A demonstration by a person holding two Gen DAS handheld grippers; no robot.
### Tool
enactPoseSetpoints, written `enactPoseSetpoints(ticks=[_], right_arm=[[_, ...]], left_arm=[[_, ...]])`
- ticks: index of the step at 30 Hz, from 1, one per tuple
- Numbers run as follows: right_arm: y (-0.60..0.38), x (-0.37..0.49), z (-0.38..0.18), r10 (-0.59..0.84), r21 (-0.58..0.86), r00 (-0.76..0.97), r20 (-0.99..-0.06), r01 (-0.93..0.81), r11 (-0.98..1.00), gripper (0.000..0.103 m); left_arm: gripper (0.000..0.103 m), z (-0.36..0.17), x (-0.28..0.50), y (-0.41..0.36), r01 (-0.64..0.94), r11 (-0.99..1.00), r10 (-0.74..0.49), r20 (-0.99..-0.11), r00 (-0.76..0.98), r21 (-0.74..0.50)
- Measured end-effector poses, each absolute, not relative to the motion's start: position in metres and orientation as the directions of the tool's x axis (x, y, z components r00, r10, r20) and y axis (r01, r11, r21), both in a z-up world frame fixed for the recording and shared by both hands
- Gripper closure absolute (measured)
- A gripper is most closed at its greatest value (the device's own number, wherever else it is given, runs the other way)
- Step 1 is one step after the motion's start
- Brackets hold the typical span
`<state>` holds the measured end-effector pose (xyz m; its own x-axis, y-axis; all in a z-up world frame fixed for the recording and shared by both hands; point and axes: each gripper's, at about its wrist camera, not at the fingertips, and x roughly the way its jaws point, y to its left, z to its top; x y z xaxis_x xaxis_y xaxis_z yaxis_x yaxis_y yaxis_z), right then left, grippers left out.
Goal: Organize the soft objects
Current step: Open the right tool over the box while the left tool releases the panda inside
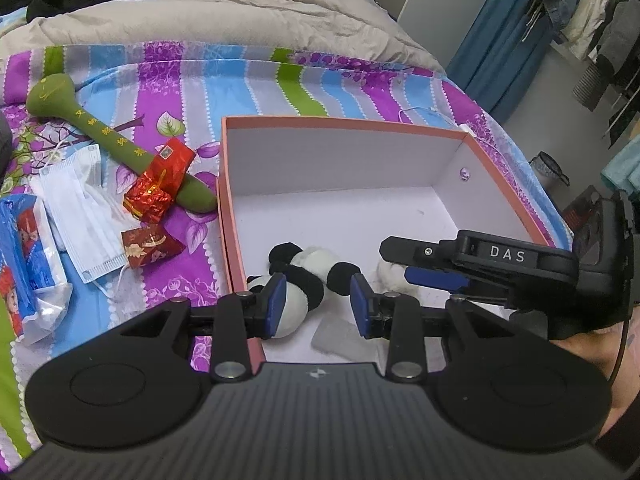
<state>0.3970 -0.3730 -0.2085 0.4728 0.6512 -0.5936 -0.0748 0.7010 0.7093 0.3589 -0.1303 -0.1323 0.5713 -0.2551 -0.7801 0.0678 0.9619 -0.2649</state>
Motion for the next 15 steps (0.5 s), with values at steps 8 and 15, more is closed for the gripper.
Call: enactPoseSetpoints(ticks=[8,15], right_arm=[[-0.375,0.405,-0.217,0.702,0.748,0.414,-0.580,-0.072,0.660,0.036],[-0.373,0.408,-0.220,0.719,0.758,0.380,-0.582,-0.065,0.649,0.036]], left_arm=[[0.063,-0.136,0.359,-0.127,0.064,0.959,-0.262,-0.779,0.569,-0.276],[0.063,-0.135,0.357,-0.126,0.067,0.958,-0.267,-0.776,0.572,-0.280]])
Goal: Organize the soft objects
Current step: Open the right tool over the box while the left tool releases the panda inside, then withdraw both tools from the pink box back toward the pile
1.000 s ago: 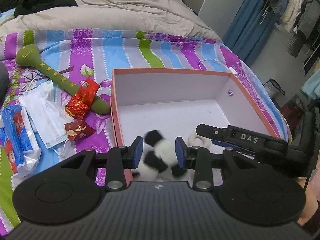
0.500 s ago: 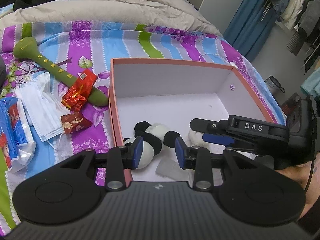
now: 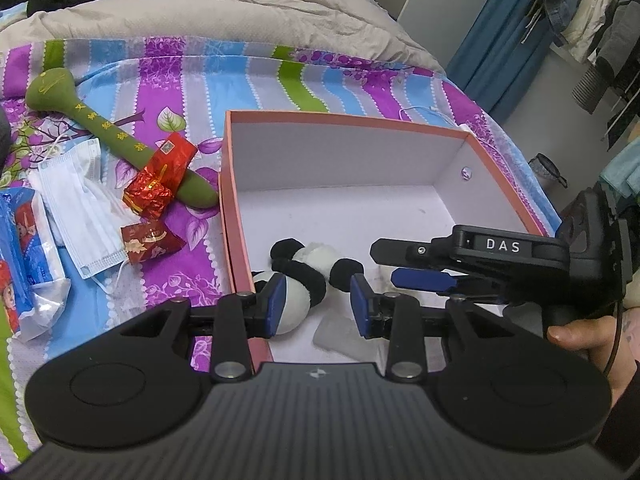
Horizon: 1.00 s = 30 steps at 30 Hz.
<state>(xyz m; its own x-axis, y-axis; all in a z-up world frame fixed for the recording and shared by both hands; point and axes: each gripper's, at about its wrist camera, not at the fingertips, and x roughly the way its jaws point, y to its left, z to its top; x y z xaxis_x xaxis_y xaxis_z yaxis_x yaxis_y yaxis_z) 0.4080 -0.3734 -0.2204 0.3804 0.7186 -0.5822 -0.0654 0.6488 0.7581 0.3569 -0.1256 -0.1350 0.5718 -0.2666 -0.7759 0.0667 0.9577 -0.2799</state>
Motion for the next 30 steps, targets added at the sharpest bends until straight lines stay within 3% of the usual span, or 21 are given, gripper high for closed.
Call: enactPoseSetpoints(ticks=[11,30], right_arm=[[-0.364,0.384,-0.197,0.588,0.627,0.463,-0.663,-0.086,0.774,0.036],[-0.335,0.278,-0.112,0.460,0.428,0.624,-0.632,-0.214,0.878,0.036]], left_arm=[[0.063,-0.109,0.334,-0.114,0.085,0.960,-0.263,-0.751,0.605,-0.267],[0.059,-0.058,0.235,-0.075,0.100,0.962,-0.251,-0.682,0.687,-0.254]])
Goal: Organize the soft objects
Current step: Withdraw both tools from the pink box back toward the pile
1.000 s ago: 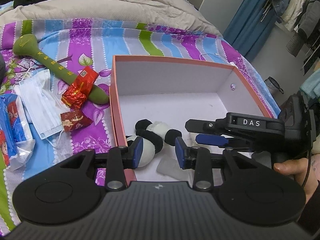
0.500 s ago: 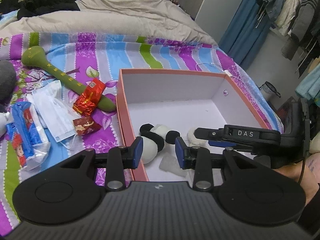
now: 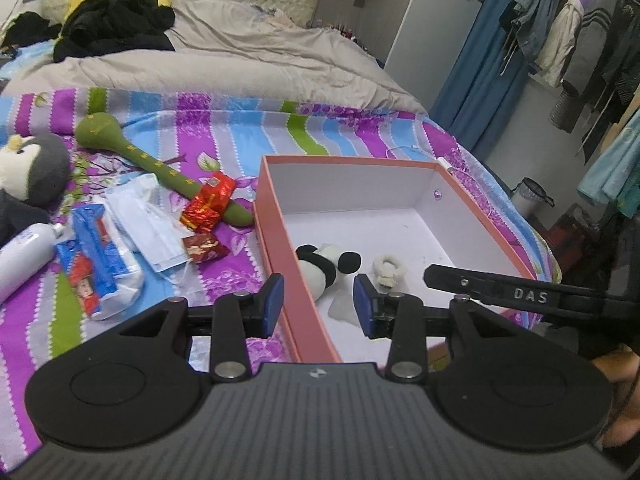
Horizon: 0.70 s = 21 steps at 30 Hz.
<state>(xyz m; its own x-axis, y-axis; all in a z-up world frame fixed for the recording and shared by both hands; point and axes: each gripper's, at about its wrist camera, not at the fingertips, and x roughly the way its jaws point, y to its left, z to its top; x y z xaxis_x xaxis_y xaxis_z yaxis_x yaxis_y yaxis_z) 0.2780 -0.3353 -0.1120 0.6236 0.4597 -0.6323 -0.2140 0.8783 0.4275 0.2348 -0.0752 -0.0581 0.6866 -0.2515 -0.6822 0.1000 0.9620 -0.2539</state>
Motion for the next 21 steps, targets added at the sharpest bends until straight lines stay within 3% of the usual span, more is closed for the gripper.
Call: enactPoseSetpoints(ticks=[11,21], right_arm=[[-0.298,0.193,-0.070,0.405,0.293,0.715,-0.570,-0.283,0.913,0.036],[-0.257,0.126,-0.071,0.416,0.253,0.723,-0.552,-0.330,0.909,0.036]], left_arm=[[0.058,-0.038,0.150,-0.042,0.083,0.966,-0.225,-0.643,0.732,-0.243],[0.057,-0.044,0.078,-0.002,0.013,0.973,-0.161,-0.630,0.760,-0.233]])
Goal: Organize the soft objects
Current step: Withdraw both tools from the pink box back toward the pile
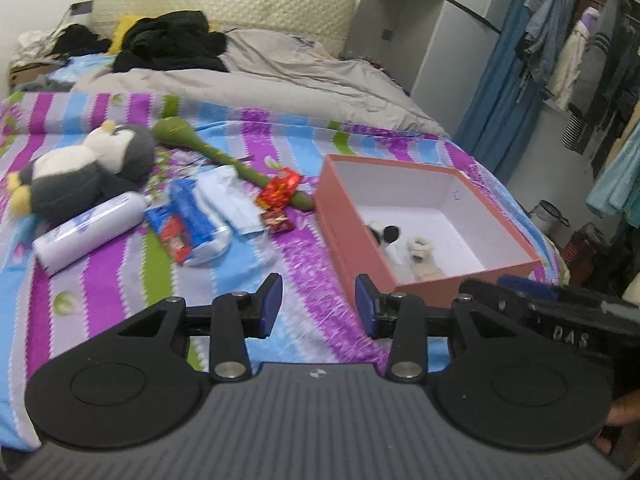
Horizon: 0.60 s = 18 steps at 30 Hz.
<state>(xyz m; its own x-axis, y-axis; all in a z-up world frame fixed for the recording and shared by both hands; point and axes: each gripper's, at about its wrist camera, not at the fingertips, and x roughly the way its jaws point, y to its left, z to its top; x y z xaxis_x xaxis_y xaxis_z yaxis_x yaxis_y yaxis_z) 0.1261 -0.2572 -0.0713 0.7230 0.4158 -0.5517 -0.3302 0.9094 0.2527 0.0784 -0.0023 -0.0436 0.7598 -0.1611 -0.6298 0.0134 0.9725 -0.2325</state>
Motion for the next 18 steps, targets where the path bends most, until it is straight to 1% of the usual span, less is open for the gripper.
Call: enactPoseSetpoints(ticks=[4,10,12,14,18], right_arm=[[-0.233,0.109,-0.083,0.433,0.230,0.695,-0.573,-0.371,0.900,0.036],[-0.194,0.096,-0.097,0.458,0.181,0.703,-0.543,-0.435,0.882,0.037],[-0.183,0.102,-0.101,0.468,0.188,0.692,-0.550,-0.443,0.877,0.037],[-0.175,0.110,-0.103,0.487,0.201,0.687,-0.539,-0.456,0.867,0.037],[-0.159,0.128,-0.107,0.480,0.191,0.703,-0.525,-0.452,0.871,0.037]], left_arm=[[0.056,-0.058,0.060,0.020,-0.037,0.969,-0.132,-0.637,0.760,-0.245],[0.056,-0.077,0.048,0.057,-0.103,0.962,-0.087,-0.644,0.760,-0.251],[0.056,-0.078,0.054,0.070,-0.123,0.956,-0.080,-0.643,0.762,-0.265],[0.056,-0.079,0.060,0.082,-0.143,0.951,-0.069,-0.641,0.765,-0.273],[0.056,-0.083,0.080,0.096,-0.165,0.949,-0.047,-0.637,0.769,-0.269]])
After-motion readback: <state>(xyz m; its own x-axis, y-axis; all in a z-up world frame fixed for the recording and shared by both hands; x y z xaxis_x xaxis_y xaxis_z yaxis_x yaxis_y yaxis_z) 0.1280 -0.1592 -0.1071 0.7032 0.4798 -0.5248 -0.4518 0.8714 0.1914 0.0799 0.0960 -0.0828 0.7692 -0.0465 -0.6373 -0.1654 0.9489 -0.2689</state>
